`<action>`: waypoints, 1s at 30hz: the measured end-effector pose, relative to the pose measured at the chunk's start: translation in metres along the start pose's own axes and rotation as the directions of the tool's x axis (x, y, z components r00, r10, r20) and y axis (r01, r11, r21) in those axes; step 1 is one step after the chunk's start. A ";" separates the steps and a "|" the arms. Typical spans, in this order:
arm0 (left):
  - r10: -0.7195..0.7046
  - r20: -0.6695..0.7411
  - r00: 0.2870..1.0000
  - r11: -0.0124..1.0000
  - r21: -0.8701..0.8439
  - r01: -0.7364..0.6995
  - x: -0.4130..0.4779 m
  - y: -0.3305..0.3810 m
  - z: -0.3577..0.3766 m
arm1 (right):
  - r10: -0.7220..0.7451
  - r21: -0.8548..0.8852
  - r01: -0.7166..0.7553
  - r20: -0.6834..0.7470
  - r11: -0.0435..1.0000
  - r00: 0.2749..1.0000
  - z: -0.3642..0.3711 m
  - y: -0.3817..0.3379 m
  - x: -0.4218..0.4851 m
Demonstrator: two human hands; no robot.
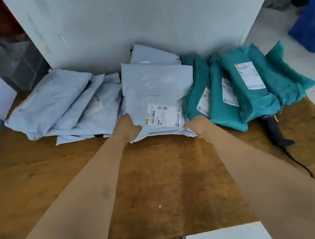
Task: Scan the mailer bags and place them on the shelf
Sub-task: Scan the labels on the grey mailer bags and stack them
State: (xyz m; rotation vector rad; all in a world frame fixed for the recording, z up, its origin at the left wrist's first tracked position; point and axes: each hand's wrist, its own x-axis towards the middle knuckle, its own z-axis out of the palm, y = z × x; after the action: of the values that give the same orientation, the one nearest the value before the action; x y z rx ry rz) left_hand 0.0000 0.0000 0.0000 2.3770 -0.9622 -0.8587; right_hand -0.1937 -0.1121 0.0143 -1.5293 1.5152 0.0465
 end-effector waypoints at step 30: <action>-0.198 0.550 0.812 0.754 -0.444 0.484 -0.134 -0.079 0.088 | 0.155 0.328 -0.107 -0.124 0.939 0.980 0.048 0.122 -0.039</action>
State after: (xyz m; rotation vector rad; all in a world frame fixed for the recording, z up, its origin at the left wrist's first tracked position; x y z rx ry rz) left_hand -0.0998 0.1361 -0.0581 1.8579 -0.2995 -1.6709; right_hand -0.2723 -0.0267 -0.0571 -1.1925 1.6500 -0.2315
